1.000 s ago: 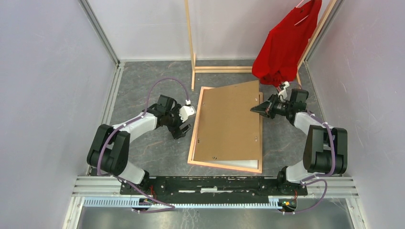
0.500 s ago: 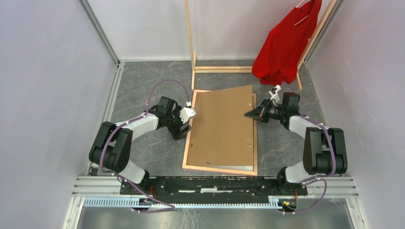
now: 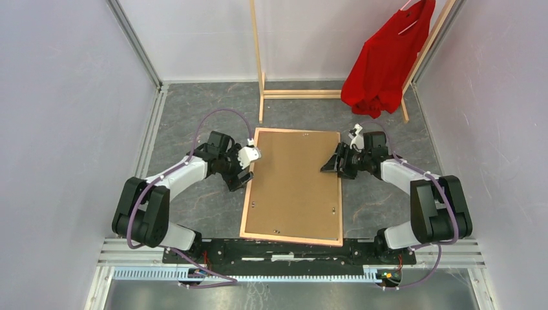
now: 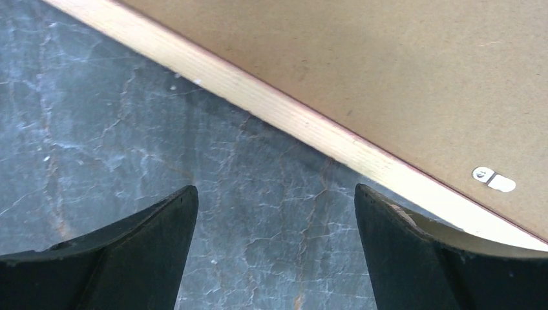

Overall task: Put the photo into the frame
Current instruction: Turn over the photo frame item on the photo frame.

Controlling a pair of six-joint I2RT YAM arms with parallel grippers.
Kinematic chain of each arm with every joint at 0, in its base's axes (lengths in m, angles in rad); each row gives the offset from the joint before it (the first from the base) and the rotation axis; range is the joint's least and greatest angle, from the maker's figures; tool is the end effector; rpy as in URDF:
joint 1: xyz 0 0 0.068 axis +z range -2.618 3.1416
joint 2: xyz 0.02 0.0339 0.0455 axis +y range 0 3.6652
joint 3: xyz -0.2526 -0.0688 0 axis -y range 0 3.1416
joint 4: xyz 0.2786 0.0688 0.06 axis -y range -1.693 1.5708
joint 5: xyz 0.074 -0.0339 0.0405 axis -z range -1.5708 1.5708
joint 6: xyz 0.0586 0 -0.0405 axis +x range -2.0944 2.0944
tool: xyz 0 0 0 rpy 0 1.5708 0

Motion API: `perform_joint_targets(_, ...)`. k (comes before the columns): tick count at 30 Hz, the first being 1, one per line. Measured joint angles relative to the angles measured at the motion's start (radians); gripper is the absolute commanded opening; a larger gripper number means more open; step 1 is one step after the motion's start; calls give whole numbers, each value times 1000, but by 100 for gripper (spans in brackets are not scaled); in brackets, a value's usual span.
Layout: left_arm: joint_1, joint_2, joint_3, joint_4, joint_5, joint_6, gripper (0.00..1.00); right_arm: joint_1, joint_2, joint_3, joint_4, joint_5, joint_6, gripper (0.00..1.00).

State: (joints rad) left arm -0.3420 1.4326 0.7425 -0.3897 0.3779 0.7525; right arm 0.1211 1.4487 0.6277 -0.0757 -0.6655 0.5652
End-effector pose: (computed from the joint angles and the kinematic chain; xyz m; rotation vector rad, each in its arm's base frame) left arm 0.2743 -0.1206 0.1193 1.4405 2.1277 -0.3494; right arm 0.2914 0.0719 0.1074 0.2559 2.5113 1.1110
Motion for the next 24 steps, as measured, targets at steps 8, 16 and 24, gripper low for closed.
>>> perform_joint_targets(8,77,-14,55,-24,23,2,100,61,-71,70,-173,180,-87,98)
perform_joint_targets(16,111,-28,79,-37,26,1,100,89,-151,143,-286,316,-150,98)
perform_joint_targets(24,158,-28,134,-60,66,-8,100,80,-306,125,-198,362,-134,98)
